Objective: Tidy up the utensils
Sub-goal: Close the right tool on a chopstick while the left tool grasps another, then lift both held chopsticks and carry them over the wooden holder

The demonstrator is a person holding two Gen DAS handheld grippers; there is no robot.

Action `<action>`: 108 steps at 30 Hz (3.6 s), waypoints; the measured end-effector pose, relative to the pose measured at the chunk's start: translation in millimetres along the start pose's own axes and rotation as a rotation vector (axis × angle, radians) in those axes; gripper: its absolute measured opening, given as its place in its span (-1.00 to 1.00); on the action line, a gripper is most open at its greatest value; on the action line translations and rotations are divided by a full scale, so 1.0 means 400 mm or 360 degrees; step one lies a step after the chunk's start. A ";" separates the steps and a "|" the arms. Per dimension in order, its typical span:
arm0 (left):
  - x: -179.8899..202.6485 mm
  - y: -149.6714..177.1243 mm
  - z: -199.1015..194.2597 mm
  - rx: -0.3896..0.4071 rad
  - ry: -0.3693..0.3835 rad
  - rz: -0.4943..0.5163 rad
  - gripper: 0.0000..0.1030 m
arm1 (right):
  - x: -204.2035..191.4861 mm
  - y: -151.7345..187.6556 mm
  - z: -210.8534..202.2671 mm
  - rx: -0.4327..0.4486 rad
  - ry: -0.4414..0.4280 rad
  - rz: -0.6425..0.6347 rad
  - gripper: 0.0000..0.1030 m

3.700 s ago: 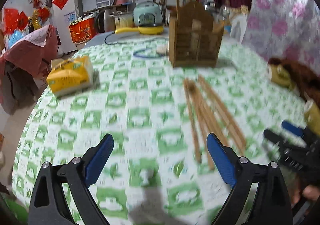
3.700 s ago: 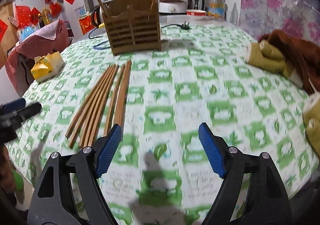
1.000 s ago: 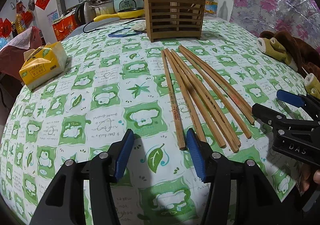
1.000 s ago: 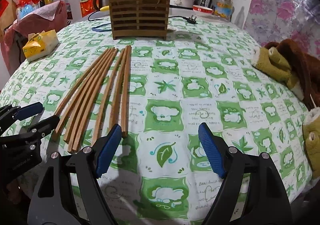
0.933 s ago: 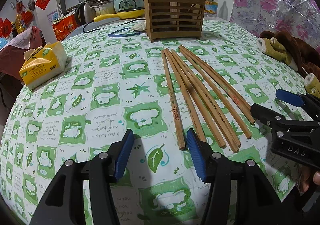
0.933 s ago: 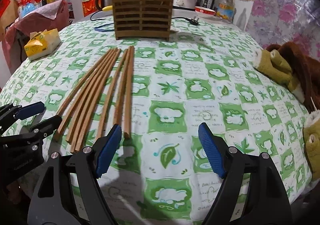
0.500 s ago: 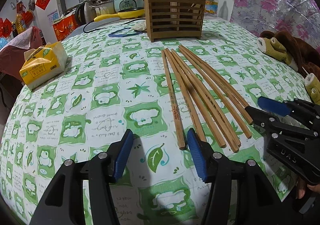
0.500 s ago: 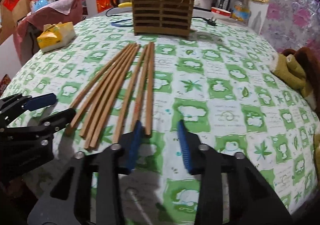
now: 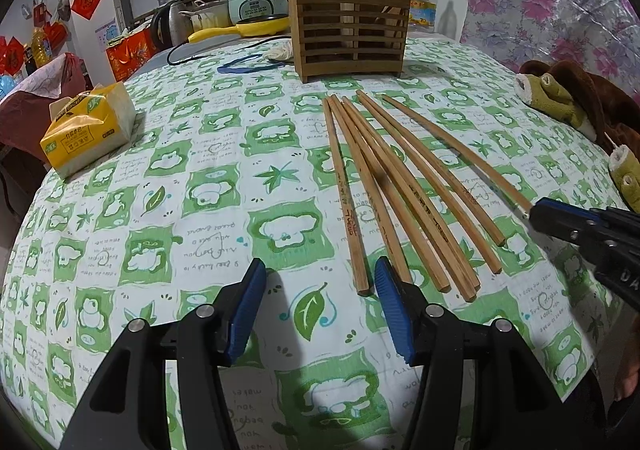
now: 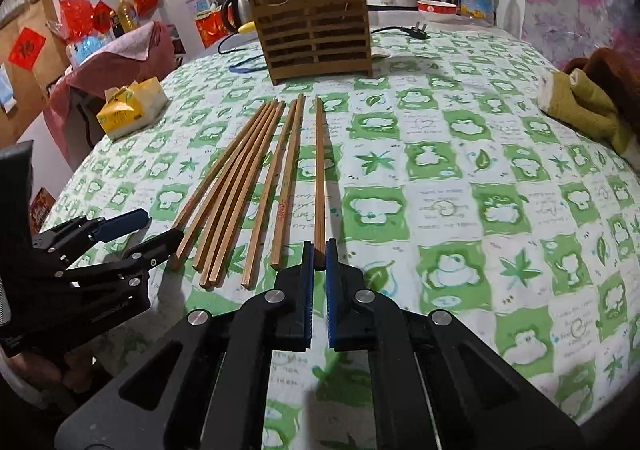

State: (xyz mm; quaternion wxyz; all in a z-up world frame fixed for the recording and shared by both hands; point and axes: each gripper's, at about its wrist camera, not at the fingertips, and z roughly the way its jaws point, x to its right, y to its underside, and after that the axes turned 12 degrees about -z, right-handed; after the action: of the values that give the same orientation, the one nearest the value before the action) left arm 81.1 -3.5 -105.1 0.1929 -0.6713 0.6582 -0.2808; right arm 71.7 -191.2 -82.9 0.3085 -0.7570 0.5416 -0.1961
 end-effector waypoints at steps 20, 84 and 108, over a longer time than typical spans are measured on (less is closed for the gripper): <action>0.051 0.009 -0.006 0.0001 0.0087 0.0110 -0.83 | 0.002 0.023 0.029 -0.0082 0.0050 -0.0024 -0.78; 0.032 -0.273 -0.299 0.0428 0.0220 0.0138 -0.89 | 0.034 -0.297 -0.250 0.0581 0.0065 -0.0067 -0.88; 0.147 -0.603 -0.344 0.0654 0.0289 0.0319 -0.89 | 0.054 -0.631 -0.258 0.0816 0.0174 -0.0225 -0.88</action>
State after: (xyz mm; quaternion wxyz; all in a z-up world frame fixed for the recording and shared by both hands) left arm 179.8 -32.4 159.6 0.2923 -0.5214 0.6651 -0.4475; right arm 190.2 -181.6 163.3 0.4460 -0.6782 0.4360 -0.3886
